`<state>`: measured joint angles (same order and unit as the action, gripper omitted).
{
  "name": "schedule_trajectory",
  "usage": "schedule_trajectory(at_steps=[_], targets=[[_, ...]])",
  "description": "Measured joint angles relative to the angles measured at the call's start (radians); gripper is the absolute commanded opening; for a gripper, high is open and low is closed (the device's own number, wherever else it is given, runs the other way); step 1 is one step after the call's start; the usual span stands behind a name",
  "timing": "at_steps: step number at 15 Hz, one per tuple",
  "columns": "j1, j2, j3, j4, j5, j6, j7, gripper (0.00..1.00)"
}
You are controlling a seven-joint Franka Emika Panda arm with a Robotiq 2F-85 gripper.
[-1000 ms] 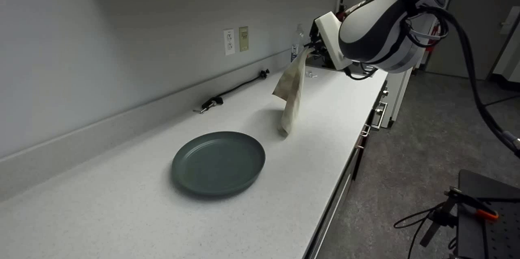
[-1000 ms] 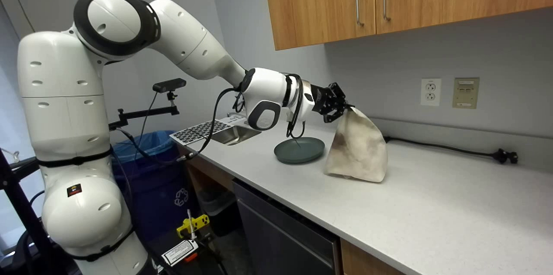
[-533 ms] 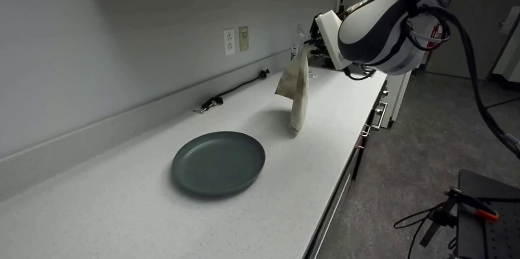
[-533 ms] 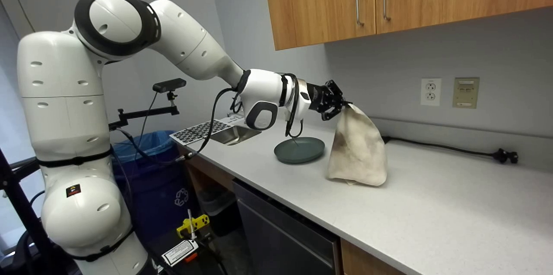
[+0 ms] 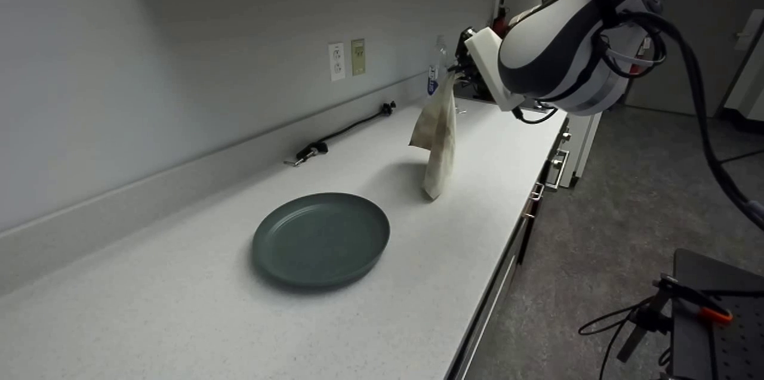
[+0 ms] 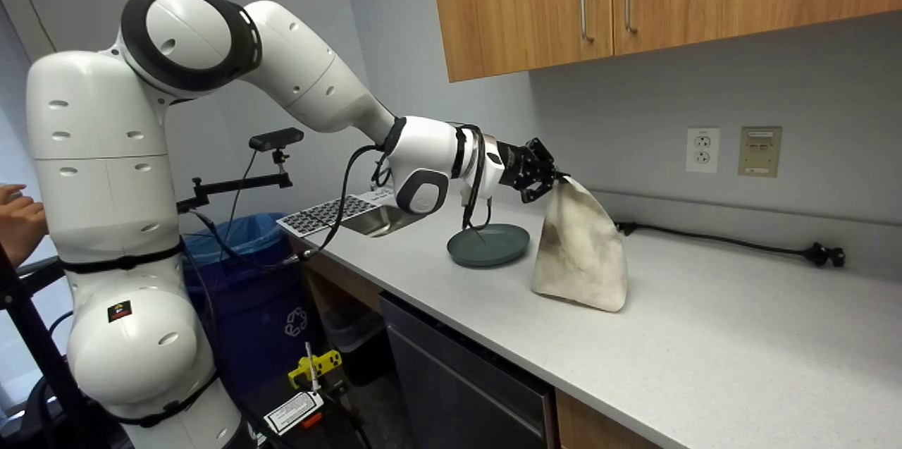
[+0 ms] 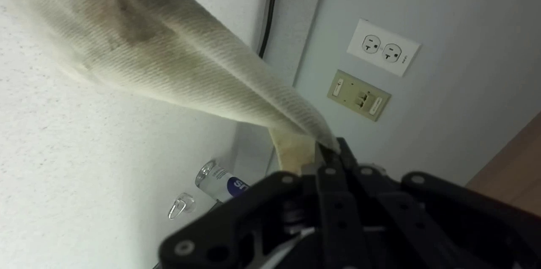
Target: Unfold the towel
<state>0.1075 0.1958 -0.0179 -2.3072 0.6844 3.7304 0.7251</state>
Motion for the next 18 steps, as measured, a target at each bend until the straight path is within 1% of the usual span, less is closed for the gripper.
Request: schedule_trajectory(at_steps=[2, 6, 9, 11, 14, 18], targets=[[-0.002, -0.004, 0.007, 0.000, -0.039, 0.000, -0.013, 0.00], [-0.007, -0.010, 0.007, 0.000, -0.191, 0.000, 0.001, 0.00], [-0.020, -0.014, 0.007, 0.000, -0.303, 0.000, 0.046, 0.00], [-0.030, -0.014, 0.007, 0.000, -0.359, 0.001, 0.085, 0.00], [-0.041, -0.014, 0.007, -0.001, -0.388, 0.001, 0.123, 0.00], [-0.052, -0.015, 0.010, -0.017, -0.364, -0.024, 0.136, 0.00]])
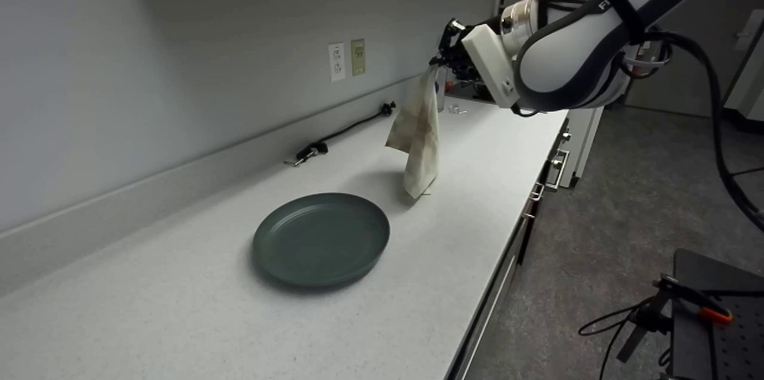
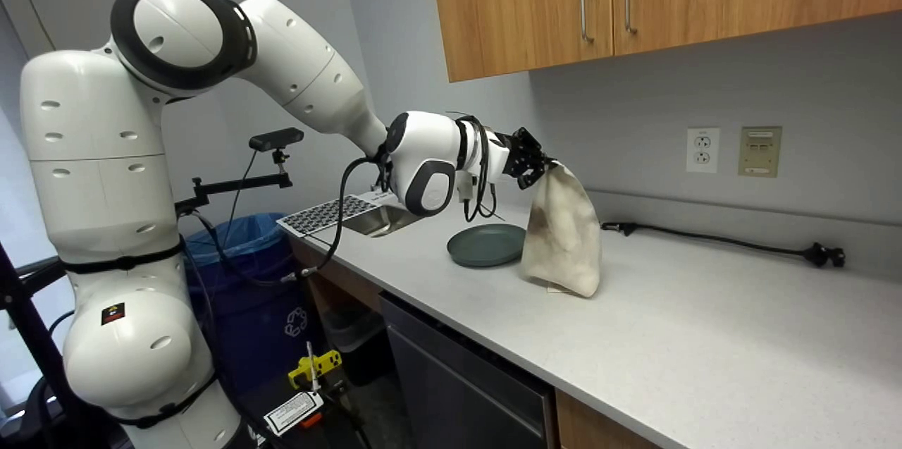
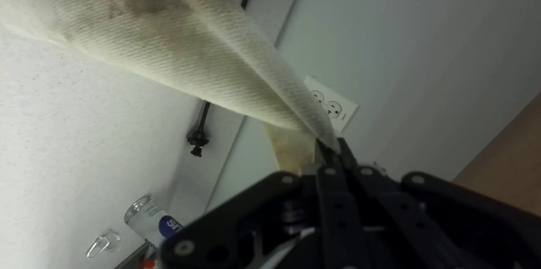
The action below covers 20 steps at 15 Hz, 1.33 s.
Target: Unfold the towel
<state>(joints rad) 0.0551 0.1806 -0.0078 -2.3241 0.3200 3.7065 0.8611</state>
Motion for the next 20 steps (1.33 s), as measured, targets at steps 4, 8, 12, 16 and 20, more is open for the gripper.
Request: schedule_trajectory(at_steps=[4, 8, 12, 16, 20], targets=[[0.013, -0.014, -0.028, -0.028, 0.154, -0.106, -0.089, 0.00], [0.091, -0.025, -0.130, -0.065, 0.480, -0.201, -0.328, 0.00], [0.195, -0.010, -0.229, -0.112, 0.809, -0.237, -0.561, 0.00], [0.277, 0.017, -0.261, -0.144, 1.100, -0.246, -0.767, 0.00], [0.303, 0.040, -0.241, -0.149, 1.362, -0.245, -0.982, 0.27]])
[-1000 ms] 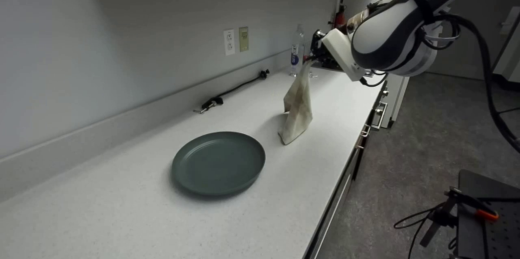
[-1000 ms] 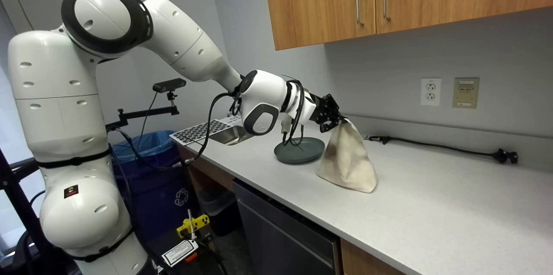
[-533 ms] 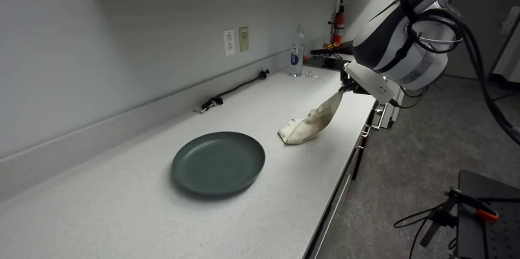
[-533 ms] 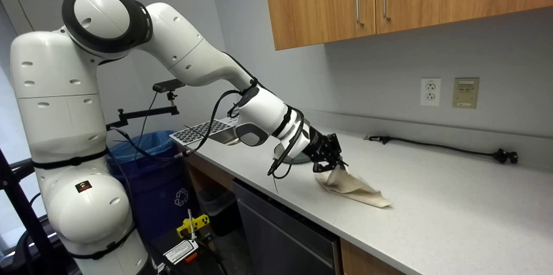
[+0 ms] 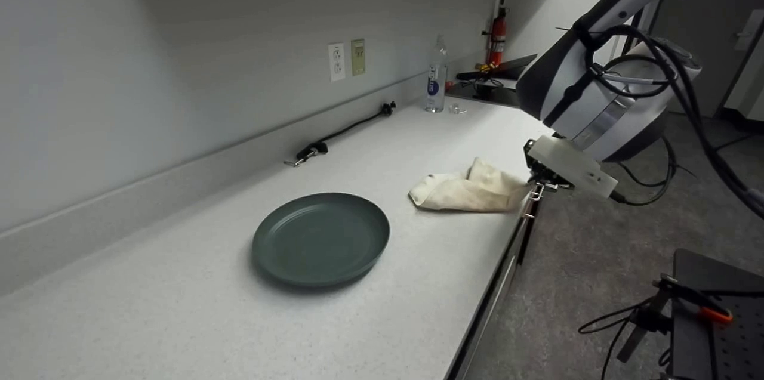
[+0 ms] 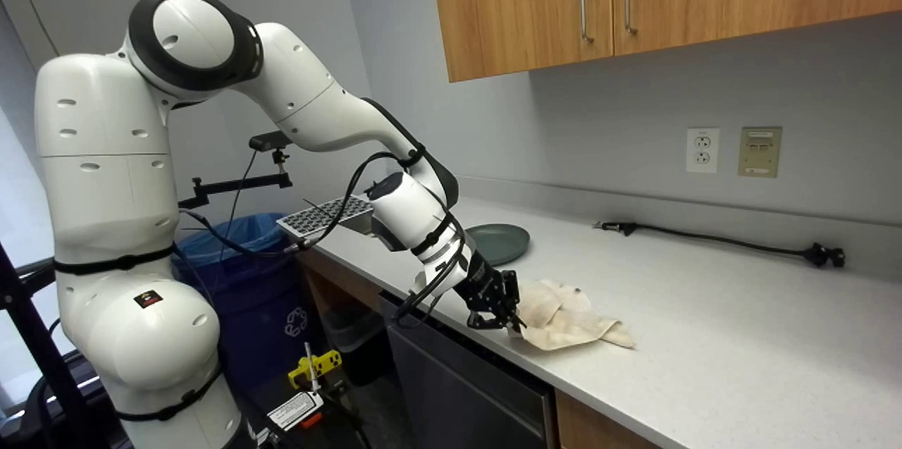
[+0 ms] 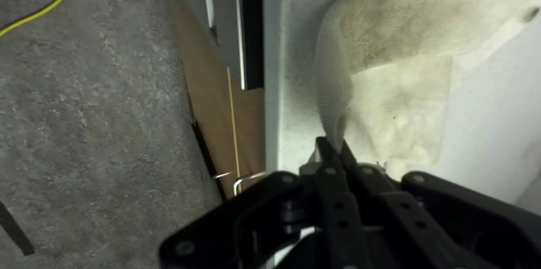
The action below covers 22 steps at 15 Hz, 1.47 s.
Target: Unfold the towel
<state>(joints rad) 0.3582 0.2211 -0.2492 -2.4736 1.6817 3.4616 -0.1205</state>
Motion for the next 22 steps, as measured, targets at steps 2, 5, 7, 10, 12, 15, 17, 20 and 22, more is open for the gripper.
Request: schedule_trajectory(at_steps=[2, 5, 7, 10, 12, 15, 17, 20, 22], targets=[[-0.009, 0.004, 0.032, 0.000, 0.137, 0.010, -0.121, 0.35], [-0.045, 0.071, 0.048, 0.023, 0.158, -0.029, -0.174, 0.57], [-0.092, 0.138, 0.069, 0.050, 0.158, -0.055, -0.199, 0.73], [-0.180, 0.213, 0.135, 0.082, 0.158, -0.063, -0.229, 0.95], [-0.241, 0.238, 0.191, 0.096, 0.158, -0.061, -0.253, 1.00], [-0.342, 0.244, 0.293, 0.095, 0.161, -0.036, -0.312, 1.00], [-0.407, 0.238, 0.372, 0.095, 0.194, 0.008, -0.376, 1.00], [-0.525, 0.219, 0.522, 0.099, 0.317, 0.100, -0.548, 1.00], [-0.619, 0.197, 0.635, 0.110, 0.403, 0.176, -0.671, 1.00]])
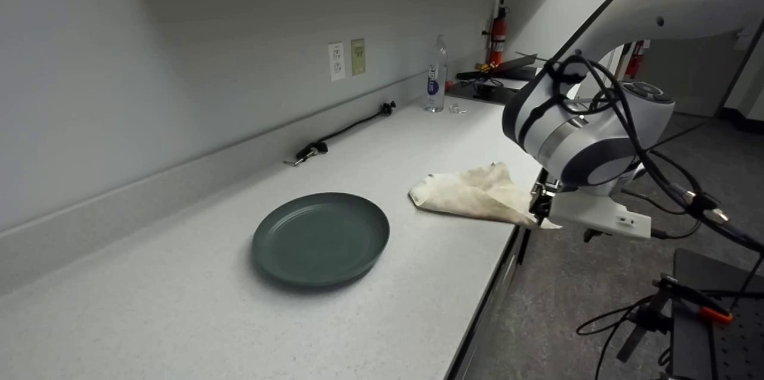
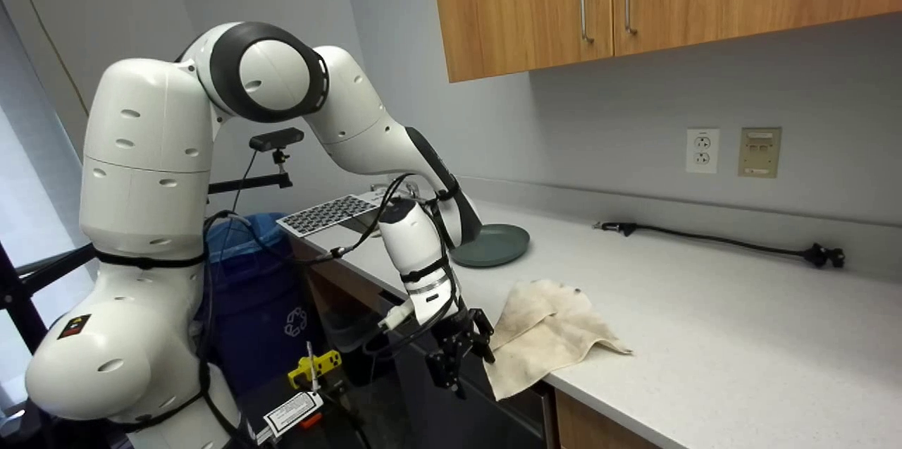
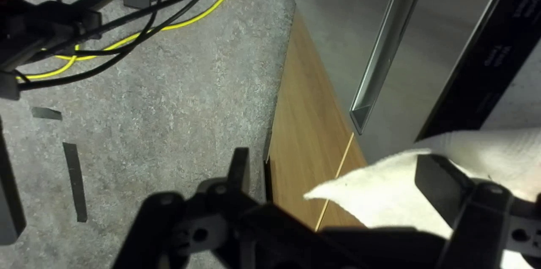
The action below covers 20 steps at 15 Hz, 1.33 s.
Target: Unfold the towel
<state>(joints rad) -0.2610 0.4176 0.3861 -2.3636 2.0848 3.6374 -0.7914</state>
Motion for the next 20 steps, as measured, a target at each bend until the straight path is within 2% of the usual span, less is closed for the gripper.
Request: schedule_trajectory(at_steps=[3, 7, 12, 18, 20], targets=[[-0.118, -0.048, 0.129, 0.054, 0.117, 0.103, -0.181, 1.00], [-0.207, -0.114, 0.200, 0.170, 0.205, 0.180, -0.356, 1.00], [-0.237, -0.095, 0.211, 0.319, 0.225, 0.183, -0.414, 1.00], [-0.248, 0.057, 0.249, 0.506, 0.286, 0.185, -0.467, 1.00], [-0.243, 0.117, 0.245, 0.574, 0.351, 0.187, -0.528, 1.00]])
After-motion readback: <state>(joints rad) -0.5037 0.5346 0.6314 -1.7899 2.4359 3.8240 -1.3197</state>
